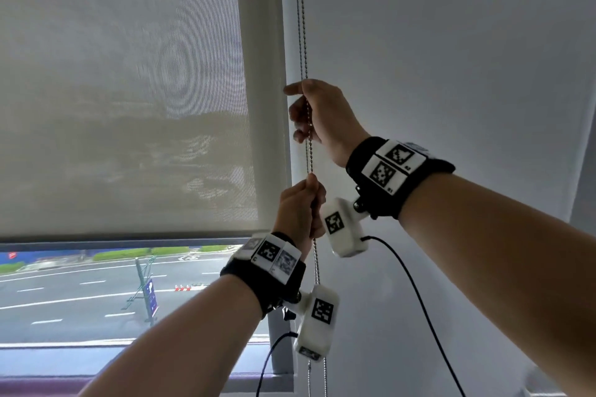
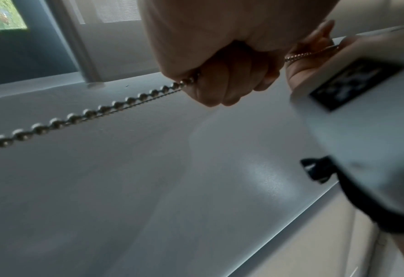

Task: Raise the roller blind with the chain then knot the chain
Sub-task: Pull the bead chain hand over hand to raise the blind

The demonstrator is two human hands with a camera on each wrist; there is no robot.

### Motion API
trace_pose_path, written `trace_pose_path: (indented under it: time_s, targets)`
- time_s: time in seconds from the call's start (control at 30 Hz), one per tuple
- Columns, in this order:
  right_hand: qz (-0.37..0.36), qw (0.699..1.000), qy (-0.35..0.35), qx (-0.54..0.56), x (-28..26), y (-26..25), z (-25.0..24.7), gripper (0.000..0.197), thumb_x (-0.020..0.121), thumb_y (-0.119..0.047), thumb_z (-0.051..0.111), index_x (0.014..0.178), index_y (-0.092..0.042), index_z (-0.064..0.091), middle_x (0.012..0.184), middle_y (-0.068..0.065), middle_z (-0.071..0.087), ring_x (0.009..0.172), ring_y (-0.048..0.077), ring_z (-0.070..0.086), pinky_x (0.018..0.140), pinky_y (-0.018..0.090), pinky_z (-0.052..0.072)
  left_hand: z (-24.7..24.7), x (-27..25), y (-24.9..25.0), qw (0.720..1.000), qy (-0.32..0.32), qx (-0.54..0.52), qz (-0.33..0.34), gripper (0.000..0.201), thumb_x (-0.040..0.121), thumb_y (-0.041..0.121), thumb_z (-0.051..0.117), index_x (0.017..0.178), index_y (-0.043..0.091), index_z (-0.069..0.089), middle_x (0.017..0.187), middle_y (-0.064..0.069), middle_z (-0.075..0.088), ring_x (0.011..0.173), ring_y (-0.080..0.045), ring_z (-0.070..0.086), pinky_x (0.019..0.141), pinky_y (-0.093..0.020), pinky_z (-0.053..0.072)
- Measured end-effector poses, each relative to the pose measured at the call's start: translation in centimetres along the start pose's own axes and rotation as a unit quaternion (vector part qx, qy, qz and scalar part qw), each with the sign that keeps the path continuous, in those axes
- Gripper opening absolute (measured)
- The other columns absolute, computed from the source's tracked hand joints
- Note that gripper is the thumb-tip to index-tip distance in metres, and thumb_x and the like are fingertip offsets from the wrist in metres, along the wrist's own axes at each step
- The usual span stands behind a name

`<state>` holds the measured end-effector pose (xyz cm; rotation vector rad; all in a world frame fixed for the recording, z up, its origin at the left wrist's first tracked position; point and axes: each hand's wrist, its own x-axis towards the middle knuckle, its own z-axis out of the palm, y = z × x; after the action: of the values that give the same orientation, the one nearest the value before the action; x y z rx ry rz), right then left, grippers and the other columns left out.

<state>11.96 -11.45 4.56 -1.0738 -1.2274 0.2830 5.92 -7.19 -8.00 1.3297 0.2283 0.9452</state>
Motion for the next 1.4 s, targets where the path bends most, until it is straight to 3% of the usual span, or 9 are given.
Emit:
trace_pose_path:
  time_s: [0.17, 0.33, 0.5, 0.63, 0.9, 1.07, 1.17, 1.27, 1.4]
  targets:
    - [0.036, 0.998, 0.02, 0.036, -0.4, 0.7, 0.9, 0.037, 0.105, -0.03, 0.027, 0.089, -0.011, 0.055, 0.061, 0.0, 0.04, 0.041, 0.01, 0.032, 0.042, 0.025, 0.029, -0.9, -0.9, -2.6, 0.998, 0.018, -0.026, -0.062, 0.045, 0.092, 0.025, 0.044, 0.047, 0.023, 0.051, 0.046, 0.005, 0.037, 0.052, -0.014, 0.026, 0.061, -0.04, 0.007]
    - [0.033, 0.999, 0.04, 0.012, -1.8, 3.2, 1.3, 0.043, 0.103, -0.034, 0.028, 0.063, -0.021, 0.036, 0.052, -0.004, 0.031, 0.04, 0.012, 0.025, 0.04, 0.021, 0.023, -1.7, -2.0, -4.5, 0.994, 0.032, -0.025, -0.1, 0.04, 0.093, 0.024, 0.048, 0.055, 0.021, 0.057, 0.05, 0.004, 0.044, 0.052, -0.014, 0.035, 0.057, -0.028, 0.02]
    - [0.024, 0.998, 0.041, 0.036, -2.8, 4.7, 1.0, 0.044, 0.103, -0.032, 0.028, 0.06, -0.022, 0.03, 0.054, 0.0, 0.024, 0.039, 0.012, 0.017, 0.04, 0.017, 0.018, -2.9, -2.3, -5.2, 0.995, -0.025, 0.013, -0.099, 0.04, 0.094, 0.03, 0.045, 0.061, 0.018, 0.065, 0.054, -0.001, 0.056, 0.046, -0.015, 0.048, 0.047, -0.024, 0.034]
    - [0.025, 0.998, 0.037, 0.052, -3.8, 5.9, 0.8, 0.042, 0.103, -0.03, 0.03, 0.062, -0.022, 0.029, 0.054, 0.002, 0.022, 0.038, 0.011, 0.015, 0.039, 0.015, 0.018, -3.8, -1.2, -4.3, 0.996, -0.041, -0.04, -0.071, 0.043, 0.096, 0.035, 0.035, 0.097, 0.004, 0.064, 0.077, -0.01, 0.072, 0.072, -0.022, 0.067, 0.071, -0.036, 0.049]
    - [0.023, 0.994, 0.055, 0.091, -6.2, 8.4, 0.7, 0.043, 0.105, -0.017, 0.032, 0.067, -0.01, 0.05, 0.036, -0.011, 0.041, 0.031, -0.001, 0.034, 0.035, 0.011, 0.028, -1.7, 1.0, 2.6, 0.998, -0.022, -0.059, -0.009, 0.045, 0.098, 0.034, 0.033, 0.095, 0.001, 0.064, 0.08, -0.01, 0.068, 0.073, -0.019, 0.064, 0.061, -0.024, 0.053]
    - [0.073, 0.99, 0.043, 0.11, -8.2, 10.6, 0.9, 0.041, 0.104, -0.021, 0.035, 0.063, -0.019, 0.032, 0.046, -0.009, 0.025, 0.036, 0.004, 0.018, 0.037, 0.016, 0.02, 0.5, 2.5, 5.9, 0.997, -0.064, -0.037, -0.005, 0.05, 0.099, 0.038, 0.025, 0.096, 0.004, 0.062, 0.093, -0.015, 0.068, 0.089, -0.027, 0.064, 0.087, -0.04, 0.048]
    - [0.052, 0.995, 0.055, 0.069, -9.5, 13.3, 0.6, 0.04, 0.105, -0.018, 0.035, 0.064, -0.019, 0.031, 0.052, -0.008, 0.026, 0.045, 0.007, 0.021, 0.047, 0.023, 0.022, 1.9, 2.8, 6.4, 0.998, -0.057, -0.039, -0.008, 0.045, 0.099, 0.032, 0.026, 0.083, 0.008, 0.061, 0.074, -0.008, 0.064, 0.069, -0.022, 0.06, 0.072, -0.036, 0.048]
    - [0.018, 0.998, 0.065, 0.009, -10.6, 15.9, 0.2, 0.045, 0.105, -0.019, 0.037, 0.06, -0.022, 0.034, 0.055, -0.01, 0.032, 0.053, 0.007, 0.027, 0.056, 0.027, 0.027, 2.3, 3.0, 5.4, 0.998, -0.039, -0.038, -0.016, 0.037, 0.098, 0.03, 0.031, 0.073, 0.014, 0.053, 0.05, 0.003, 0.046, 0.044, -0.012, 0.037, 0.046, -0.025, 0.028]
    - [0.054, 0.996, 0.046, 0.051, -12.1, 17.6, 0.1, 0.045, 0.097, -0.03, 0.043, 0.052, -0.028, 0.04, 0.053, -0.014, 0.034, 0.052, 0.006, 0.028, 0.055, 0.027, 0.026, 2.2, 2.4, 3.3, 0.999, -0.028, -0.032, -0.013, 0.037, 0.098, 0.024, 0.032, 0.063, 0.018, 0.042, 0.04, 0.008, 0.028, 0.032, -0.007, 0.02, 0.04, -0.018, 0.01]
